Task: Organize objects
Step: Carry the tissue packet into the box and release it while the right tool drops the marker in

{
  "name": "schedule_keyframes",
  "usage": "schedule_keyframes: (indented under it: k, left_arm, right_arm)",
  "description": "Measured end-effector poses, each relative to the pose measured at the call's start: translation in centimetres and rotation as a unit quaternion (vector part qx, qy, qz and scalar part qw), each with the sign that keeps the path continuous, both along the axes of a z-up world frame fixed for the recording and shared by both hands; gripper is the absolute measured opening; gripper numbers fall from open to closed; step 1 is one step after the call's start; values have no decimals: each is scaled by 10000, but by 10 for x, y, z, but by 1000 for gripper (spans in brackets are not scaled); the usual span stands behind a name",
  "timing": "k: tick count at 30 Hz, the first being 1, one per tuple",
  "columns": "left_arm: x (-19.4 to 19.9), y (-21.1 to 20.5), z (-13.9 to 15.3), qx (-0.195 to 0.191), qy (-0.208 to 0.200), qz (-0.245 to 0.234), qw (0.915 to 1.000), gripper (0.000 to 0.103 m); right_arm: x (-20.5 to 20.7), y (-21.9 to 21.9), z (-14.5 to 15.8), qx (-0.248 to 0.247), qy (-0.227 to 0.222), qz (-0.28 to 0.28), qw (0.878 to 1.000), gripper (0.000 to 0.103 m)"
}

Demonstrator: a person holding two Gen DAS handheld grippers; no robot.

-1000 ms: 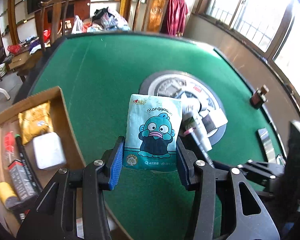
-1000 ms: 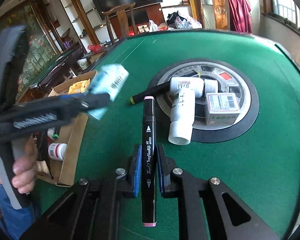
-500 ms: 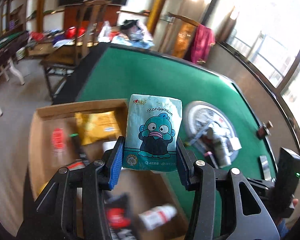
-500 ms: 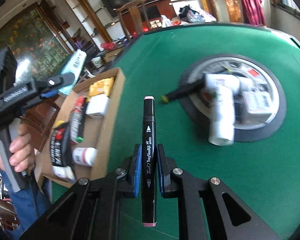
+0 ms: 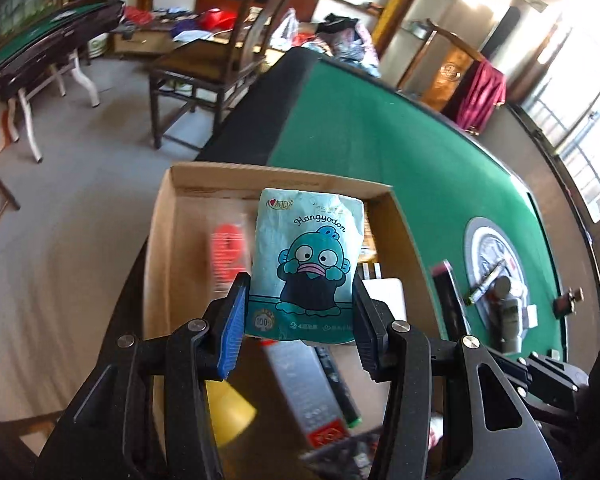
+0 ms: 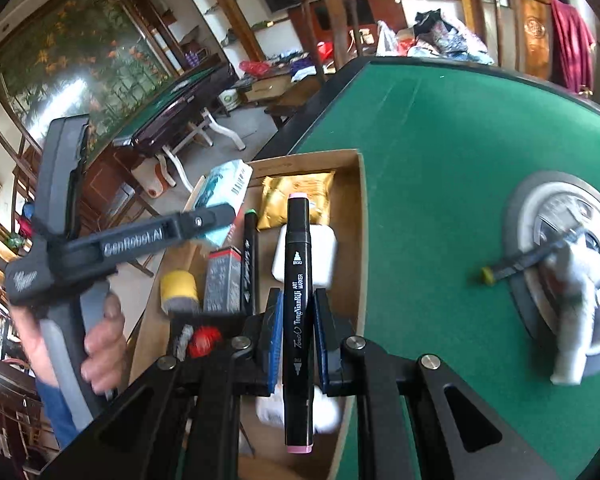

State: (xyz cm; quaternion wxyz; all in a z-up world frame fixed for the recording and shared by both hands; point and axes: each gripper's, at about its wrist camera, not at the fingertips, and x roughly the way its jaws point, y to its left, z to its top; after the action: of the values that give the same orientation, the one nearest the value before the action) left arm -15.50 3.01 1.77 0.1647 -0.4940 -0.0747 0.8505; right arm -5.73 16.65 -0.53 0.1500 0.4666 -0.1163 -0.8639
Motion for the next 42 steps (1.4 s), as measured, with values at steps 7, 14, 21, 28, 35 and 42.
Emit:
schedule_keyframes:
  k: [7,14,21,28,35,42]
  left_arm:
    - [-5,-10,-8,-84,-153,255,9995,47]
    - [-11,-17,-15,-175,-271,439,9985,48]
    - [-15,-20,-21,-140,-403,533,9977,48]
    - [-18,-23,-23,4,-499,555,9972,48]
    - [-17,-23,-23,117,-514,538,9972,50]
    - [-16,-25,-19,297,-468,527,9971,50]
  right_arm:
    - [-41,-30,-10,71,-210,83,9997,13]
    - [-59,-46,-21,53,-324,125,9994,13]
    - [-66,-45,-32,-12,-388,106,9992,13]
    - [-65,-46,-37,-116,-452,82,9989,13]
    - [-64,-46,-36,-148,-446,87,9989,14]
    - [-59,-43,-34,-224,-366,86,9990,14]
